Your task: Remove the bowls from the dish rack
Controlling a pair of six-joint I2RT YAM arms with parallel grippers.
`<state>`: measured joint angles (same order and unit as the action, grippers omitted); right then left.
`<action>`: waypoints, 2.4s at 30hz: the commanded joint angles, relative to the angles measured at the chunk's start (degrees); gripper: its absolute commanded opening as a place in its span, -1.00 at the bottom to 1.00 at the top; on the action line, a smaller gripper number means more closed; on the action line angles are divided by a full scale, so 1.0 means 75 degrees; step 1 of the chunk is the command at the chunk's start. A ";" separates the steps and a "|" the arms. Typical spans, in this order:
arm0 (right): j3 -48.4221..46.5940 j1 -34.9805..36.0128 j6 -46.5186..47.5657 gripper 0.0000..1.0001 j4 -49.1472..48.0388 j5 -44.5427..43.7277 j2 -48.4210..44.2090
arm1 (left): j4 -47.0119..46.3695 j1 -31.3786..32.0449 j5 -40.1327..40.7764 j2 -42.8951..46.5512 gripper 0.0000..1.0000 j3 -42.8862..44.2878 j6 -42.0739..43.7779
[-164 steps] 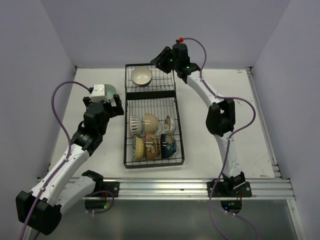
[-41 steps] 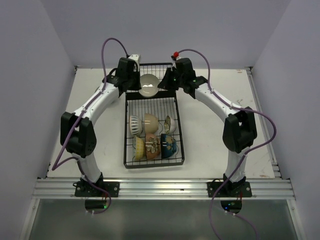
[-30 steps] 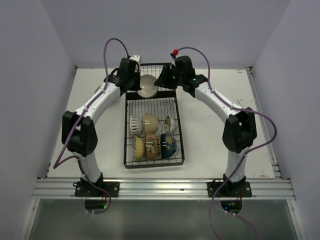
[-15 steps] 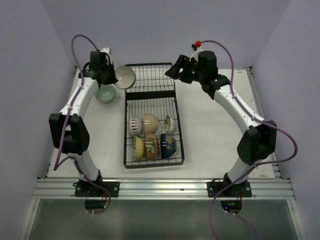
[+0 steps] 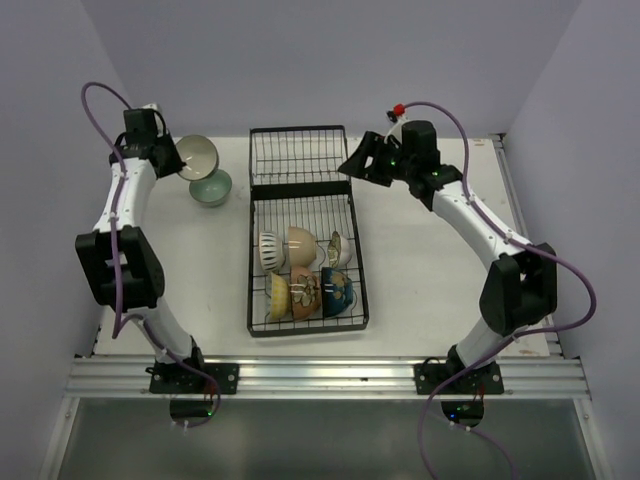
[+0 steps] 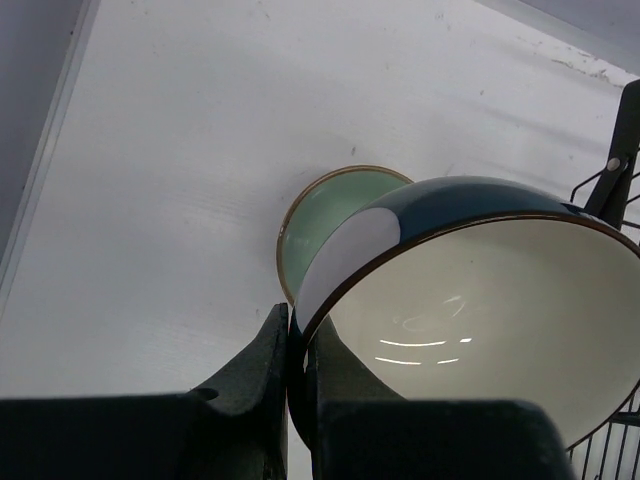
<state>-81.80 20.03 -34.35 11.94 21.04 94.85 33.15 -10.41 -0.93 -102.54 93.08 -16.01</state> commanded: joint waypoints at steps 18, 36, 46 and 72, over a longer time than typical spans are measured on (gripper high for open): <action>0.0852 -0.0245 0.0080 0.40 -0.0901 0.0582 -0.0237 | -0.0049 0.0053 -0.0064 -0.1514 -1.00 0.1019 -0.0244; 0.1098 -0.0433 -0.0108 0.40 -0.1229 0.0816 0.0057 | -0.0060 0.0135 0.0089 -0.1785 -0.89 0.0785 -0.0139; 0.1133 -0.0444 -0.0131 0.40 -0.1241 0.0851 0.0092 | -0.0013 0.0170 0.0065 -0.1808 -0.79 0.0644 -0.0103; 0.1192 -0.0515 -0.0201 0.40 -0.1288 0.0945 0.0080 | 0.0045 0.0311 0.0300 -0.1621 -0.06 0.0211 -0.0010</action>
<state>-72.62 16.47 -35.33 4.25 26.65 95.33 34.33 -8.21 0.86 -117.01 95.00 -16.67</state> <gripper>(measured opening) 0.700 0.444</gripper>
